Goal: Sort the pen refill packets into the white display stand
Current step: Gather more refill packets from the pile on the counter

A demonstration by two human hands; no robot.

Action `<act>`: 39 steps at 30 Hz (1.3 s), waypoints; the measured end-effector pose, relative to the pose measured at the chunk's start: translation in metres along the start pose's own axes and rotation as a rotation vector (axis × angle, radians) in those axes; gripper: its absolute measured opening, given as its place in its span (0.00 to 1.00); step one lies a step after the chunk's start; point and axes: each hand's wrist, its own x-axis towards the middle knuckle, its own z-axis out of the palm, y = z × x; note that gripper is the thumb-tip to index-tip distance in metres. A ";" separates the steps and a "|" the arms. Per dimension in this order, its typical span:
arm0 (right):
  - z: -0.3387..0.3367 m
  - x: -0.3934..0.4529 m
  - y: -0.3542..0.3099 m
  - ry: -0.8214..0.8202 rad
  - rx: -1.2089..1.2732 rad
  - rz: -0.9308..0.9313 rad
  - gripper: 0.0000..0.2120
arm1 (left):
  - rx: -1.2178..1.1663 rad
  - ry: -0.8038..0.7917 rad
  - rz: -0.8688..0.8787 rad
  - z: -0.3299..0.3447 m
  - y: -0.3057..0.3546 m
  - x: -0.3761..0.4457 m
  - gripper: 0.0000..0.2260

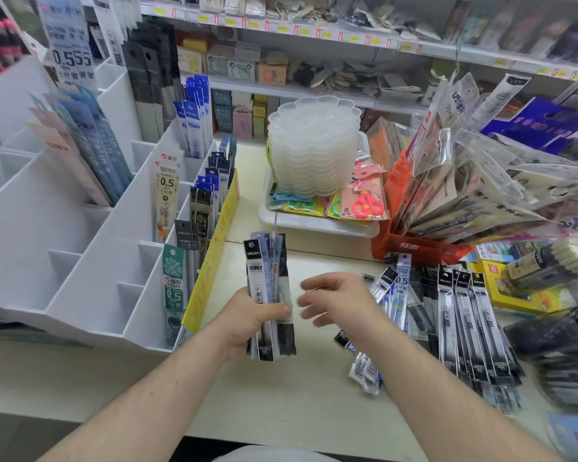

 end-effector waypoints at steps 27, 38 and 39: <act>0.033 -0.016 -0.022 -0.204 -0.382 -0.208 0.38 | 0.465 0.309 0.368 -0.009 -0.014 0.007 0.11; 0.004 -0.021 -0.075 -0.094 0.078 -0.360 0.26 | -0.046 0.112 0.250 -0.011 0.082 -0.048 0.11; 0.007 -0.024 -0.082 -0.102 0.093 -0.390 0.22 | -0.081 0.094 0.234 -0.014 0.092 -0.055 0.13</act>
